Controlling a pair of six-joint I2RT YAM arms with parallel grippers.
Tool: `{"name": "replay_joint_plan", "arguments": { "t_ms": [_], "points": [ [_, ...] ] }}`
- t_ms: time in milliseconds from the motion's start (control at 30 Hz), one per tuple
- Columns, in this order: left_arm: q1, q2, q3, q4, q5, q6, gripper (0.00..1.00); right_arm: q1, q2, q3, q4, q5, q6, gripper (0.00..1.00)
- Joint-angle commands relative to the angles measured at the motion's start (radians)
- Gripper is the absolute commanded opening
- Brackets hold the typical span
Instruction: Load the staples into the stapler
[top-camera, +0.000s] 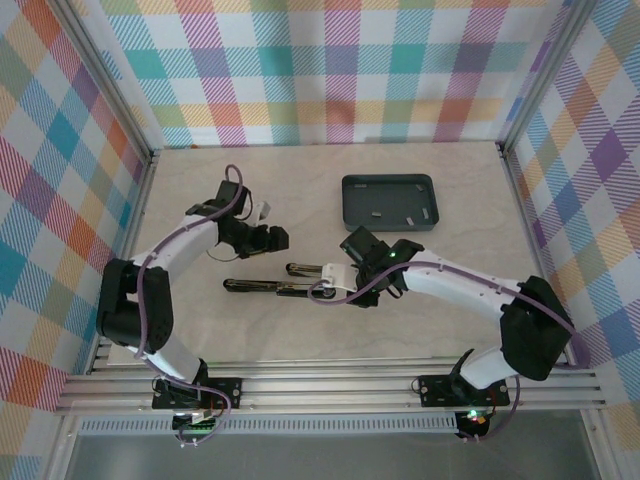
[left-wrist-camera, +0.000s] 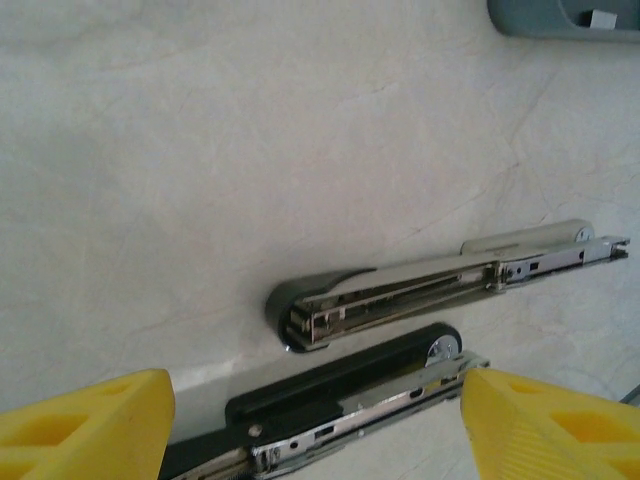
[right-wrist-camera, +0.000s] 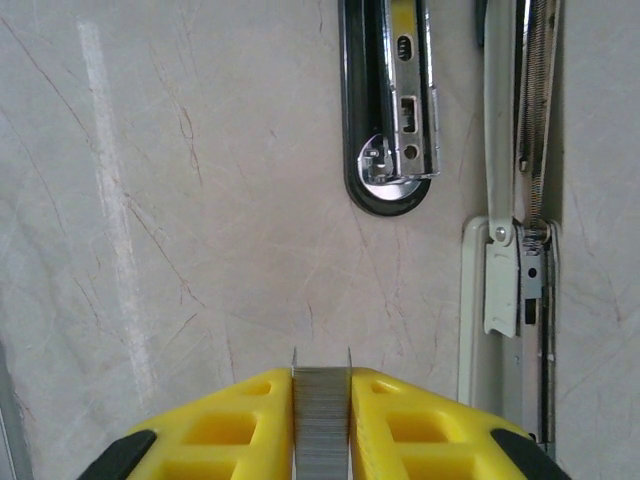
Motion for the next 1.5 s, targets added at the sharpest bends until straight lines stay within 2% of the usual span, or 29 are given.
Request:
{"name": "replay_joint_plan", "arguments": {
  "t_ms": [0,167,467,767,1300,1467],
  "points": [
    [-0.025,0.051,0.041,0.0,0.0,0.015,0.75,-0.016,-0.051,-0.025,0.0,-0.023,0.011,0.21],
    [-0.063,0.103,0.05,-0.018,0.01,0.017,0.75,-0.033,-0.09,-0.054,0.012,-0.036,0.022,0.21],
    [-0.137,0.066,-0.064,0.019,0.01,-0.017,0.74,-0.039,-0.143,-0.08,0.031,-0.047,0.028,0.22],
    [-0.208,0.09,-0.061,0.034,0.01,-0.016,0.74,-0.04,-0.185,-0.108,0.034,-0.041,0.039,0.22],
    [-0.384,0.093,-0.111,0.151,0.079,-0.139,0.74,-0.044,-0.238,-0.14,0.027,-0.052,0.062,0.22],
    [-0.375,0.015,-0.109,0.123,0.026,-0.136,0.74,-0.043,-0.204,-0.115,0.012,-0.08,0.085,0.22]
  ]
}}
